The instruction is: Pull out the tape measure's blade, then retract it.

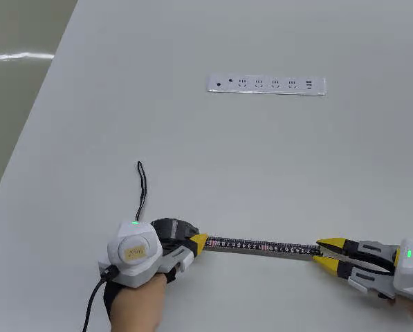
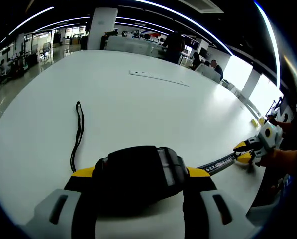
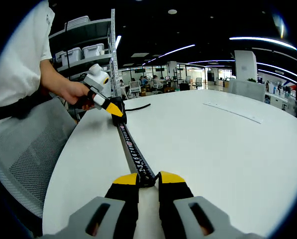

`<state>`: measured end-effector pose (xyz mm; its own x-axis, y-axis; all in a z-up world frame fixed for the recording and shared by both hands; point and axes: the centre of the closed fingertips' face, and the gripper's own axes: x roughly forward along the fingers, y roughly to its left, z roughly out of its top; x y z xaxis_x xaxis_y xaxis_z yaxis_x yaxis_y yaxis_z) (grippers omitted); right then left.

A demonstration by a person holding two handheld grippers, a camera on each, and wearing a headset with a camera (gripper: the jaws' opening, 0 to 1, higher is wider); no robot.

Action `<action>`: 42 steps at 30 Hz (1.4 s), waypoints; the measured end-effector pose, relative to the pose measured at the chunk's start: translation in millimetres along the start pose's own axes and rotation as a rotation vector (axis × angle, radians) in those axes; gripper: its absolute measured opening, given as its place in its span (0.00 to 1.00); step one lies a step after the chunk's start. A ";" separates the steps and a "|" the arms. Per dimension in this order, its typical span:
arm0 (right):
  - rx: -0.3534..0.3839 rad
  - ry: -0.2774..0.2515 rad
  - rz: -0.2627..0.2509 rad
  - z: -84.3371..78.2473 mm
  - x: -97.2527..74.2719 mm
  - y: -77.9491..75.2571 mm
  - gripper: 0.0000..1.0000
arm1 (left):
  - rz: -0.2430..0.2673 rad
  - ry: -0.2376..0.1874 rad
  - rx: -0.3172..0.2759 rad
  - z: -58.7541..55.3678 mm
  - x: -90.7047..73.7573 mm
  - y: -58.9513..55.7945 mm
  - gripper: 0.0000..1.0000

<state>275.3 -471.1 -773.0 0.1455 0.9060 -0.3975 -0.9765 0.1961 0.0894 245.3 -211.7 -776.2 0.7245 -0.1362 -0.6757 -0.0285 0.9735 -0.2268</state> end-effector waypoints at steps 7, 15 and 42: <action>0.000 0.003 -0.003 0.0 0.1 0.1 0.13 | 0.001 0.002 0.003 -0.4 0.1 0.4 0.67; -0.010 0.006 0.009 3.6 8.1 3.2 0.13 | 0.000 -0.001 0.005 -0.2 -0.9 0.2 0.66; 0.005 0.002 0.045 12.6 30.0 9.1 0.13 | -0.004 0.002 0.003 -0.1 -0.8 0.1 0.66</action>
<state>272.7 -437.5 -772.6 0.1013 0.9132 -0.3948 -0.9812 0.1571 0.1118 244.7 -211.6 -775.7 0.7231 -0.1403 -0.6764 -0.0235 0.9736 -0.2271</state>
